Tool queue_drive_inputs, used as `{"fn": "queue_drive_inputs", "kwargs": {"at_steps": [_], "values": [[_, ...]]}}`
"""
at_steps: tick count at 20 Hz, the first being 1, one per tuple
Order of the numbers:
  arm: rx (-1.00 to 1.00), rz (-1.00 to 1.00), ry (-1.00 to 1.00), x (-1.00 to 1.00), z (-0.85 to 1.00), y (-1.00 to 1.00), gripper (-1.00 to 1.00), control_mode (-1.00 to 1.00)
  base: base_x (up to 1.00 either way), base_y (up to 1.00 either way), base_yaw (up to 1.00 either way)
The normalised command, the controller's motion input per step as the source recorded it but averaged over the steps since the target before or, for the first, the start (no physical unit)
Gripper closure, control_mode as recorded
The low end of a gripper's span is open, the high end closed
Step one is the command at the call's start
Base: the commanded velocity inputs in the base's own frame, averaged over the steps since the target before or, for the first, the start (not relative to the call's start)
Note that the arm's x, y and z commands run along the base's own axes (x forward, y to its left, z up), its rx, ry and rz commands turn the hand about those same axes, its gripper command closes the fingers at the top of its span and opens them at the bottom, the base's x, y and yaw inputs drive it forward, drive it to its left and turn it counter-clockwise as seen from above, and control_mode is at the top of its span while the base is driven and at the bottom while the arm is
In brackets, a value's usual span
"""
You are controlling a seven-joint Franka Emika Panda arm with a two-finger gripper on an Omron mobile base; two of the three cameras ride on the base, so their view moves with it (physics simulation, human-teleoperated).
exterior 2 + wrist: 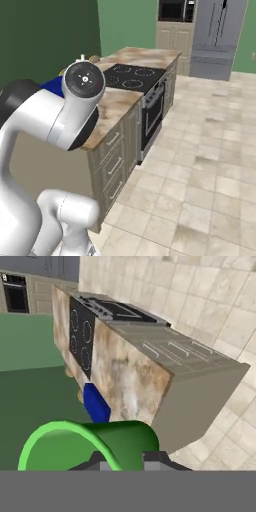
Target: There is a tray on the dining counter. Grab the cup, mug, and pitcher and place them on the tray. The pitcher may be placed next to the tray if it cannot fit the tray.
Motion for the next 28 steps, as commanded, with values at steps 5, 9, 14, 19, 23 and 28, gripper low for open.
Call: {"fn": "queue_drive_inputs", "kwargs": {"at_steps": [5, 9, 14, 19, 23, 28], "values": [[0.0, 0.0, 0.0, 0.0, 0.0, 0.0, 1.0, 1.0, 0.51, 1.0, 0.03], [0.0, 0.0, 0.0, 0.0, 0.0, 0.0, 1.0, 1.0, 0.66, 1.0, -0.06], [0.0, 0.0, 0.0, 0.0, 0.0, 0.0, 1.0, 1.0, 0.62, 1.0, -0.13], [0.0, 0.0, 0.0, 0.0, 0.0, 0.0, 1.0, 1.0, 0.56, 1.0, -0.17], [0.0, 0.0, 0.0, 0.0, 0.0, 0.0, 1.0, 1.0, 0.49, 1.0, -0.16], [0.0, 0.0, 0.0, 0.0, 0.0, 0.0, 1.0, 1.0, 0.4, 1.0, -0.14]]}}
